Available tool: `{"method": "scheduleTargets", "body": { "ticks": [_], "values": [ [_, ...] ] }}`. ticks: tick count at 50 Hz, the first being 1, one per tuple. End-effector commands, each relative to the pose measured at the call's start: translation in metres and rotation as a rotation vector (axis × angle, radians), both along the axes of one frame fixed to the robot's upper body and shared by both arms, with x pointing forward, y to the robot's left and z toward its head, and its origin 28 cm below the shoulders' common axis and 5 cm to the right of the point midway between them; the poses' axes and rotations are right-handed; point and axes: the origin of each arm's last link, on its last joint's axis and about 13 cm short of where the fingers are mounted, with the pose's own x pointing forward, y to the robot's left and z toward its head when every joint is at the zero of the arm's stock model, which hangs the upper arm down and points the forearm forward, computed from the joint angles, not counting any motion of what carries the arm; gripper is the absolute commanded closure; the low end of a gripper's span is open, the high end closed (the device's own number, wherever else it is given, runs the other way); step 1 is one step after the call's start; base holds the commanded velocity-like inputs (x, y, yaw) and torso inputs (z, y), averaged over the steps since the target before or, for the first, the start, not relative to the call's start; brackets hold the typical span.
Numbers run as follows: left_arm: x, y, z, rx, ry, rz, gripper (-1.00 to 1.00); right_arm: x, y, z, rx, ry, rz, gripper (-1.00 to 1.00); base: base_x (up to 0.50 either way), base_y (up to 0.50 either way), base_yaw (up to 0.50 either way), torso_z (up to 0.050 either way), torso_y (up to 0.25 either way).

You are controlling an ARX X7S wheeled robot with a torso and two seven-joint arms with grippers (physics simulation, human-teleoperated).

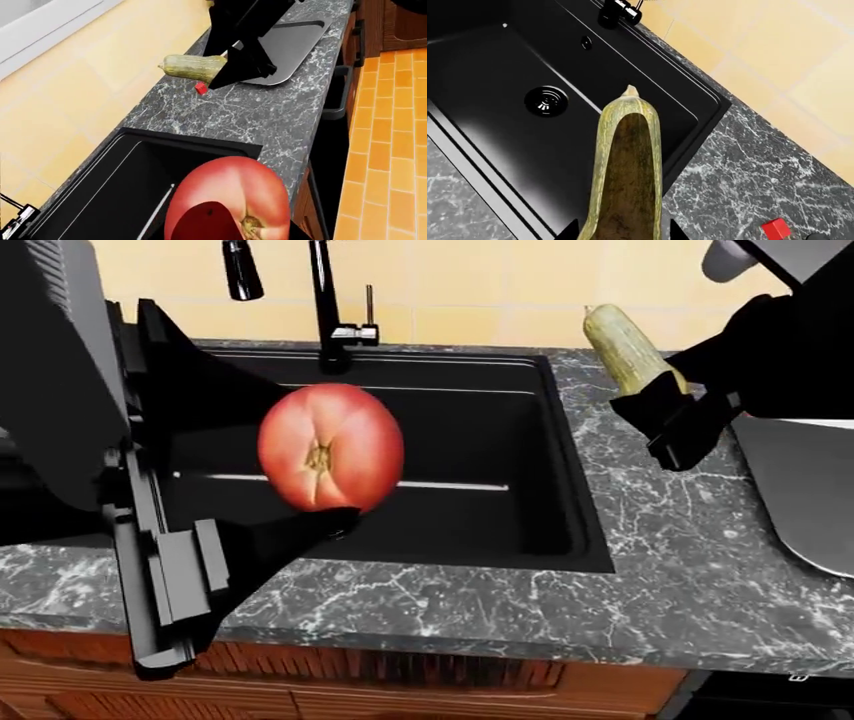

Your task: Pick up the fruits and vegetables and place them in the sink. Turn on the sink faucet to wash them. Then turn the sink off and put them in the tray.

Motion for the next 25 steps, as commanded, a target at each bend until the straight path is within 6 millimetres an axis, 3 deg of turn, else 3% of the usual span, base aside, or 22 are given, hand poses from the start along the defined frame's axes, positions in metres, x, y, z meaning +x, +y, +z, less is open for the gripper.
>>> {"method": "scheduleTargets", "body": {
  "ticks": [1,25],
  "values": [
    [-0.0012,-0.0055,0.0044,-0.008,0.018,0.003,1.00,-0.0089,-0.0062,0.0103,0.013,-0.062,-0.012,1.00,0.01,-0.50,0.00,0.000,0.000],
    [-0.0046,-0.0088,0.0119,-0.030,0.007,-0.013,1.00,-0.0102,-0.0023,0.0097,-0.017,-0.032,0.019,1.00,0.01,-0.50,0.00,0.001,0.001]
  ]
}}
